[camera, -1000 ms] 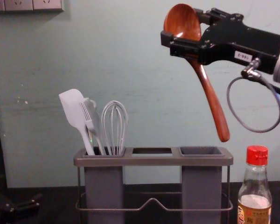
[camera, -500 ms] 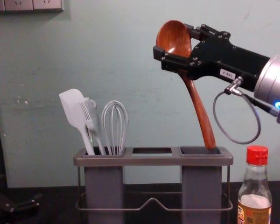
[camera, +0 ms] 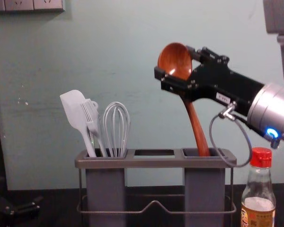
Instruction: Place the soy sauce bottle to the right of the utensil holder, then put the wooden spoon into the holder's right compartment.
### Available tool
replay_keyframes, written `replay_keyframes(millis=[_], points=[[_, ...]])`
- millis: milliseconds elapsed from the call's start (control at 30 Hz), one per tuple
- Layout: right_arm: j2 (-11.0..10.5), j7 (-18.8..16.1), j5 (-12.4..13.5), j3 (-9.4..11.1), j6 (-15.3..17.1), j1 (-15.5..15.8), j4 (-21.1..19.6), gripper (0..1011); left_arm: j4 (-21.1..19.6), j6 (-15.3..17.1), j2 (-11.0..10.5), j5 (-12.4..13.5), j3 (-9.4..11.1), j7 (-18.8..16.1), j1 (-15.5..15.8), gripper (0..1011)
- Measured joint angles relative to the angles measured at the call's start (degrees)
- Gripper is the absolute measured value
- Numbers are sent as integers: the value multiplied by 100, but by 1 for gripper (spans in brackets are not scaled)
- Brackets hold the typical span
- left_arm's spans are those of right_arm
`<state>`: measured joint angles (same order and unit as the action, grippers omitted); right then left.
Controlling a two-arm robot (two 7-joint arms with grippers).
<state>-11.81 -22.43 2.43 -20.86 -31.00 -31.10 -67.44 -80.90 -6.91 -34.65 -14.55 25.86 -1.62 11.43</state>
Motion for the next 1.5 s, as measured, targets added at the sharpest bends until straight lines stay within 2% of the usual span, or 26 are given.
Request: replay_keyframes(millis=[333,800,900,1000,1067,1300,1500], points=[[38,21,-64,26,-51,284,79,840,0,0,0,0,0,0,0,1005],[-31,49,-89,134,-88,616,-96,840,0,0,0,0,0,0,0,1005],[-32,48,-72,158,-88,632,-130,869,0,0,0,0,0,0,0,1005],[-29,57,-72,184,-88,640,-193,942,0,0,0,0,0,0,0,1005],[-29,63,-75,202,-86,646,-270,1002,0,0,0,0,0,0,0,1005],[-58,89,-106,249,-78,661,-596,1002,0,0,0,0,0,0,0,1005],[-127,107,-86,296,7,820,-956,1003,0,0,0,0,0,0,0,1005]])
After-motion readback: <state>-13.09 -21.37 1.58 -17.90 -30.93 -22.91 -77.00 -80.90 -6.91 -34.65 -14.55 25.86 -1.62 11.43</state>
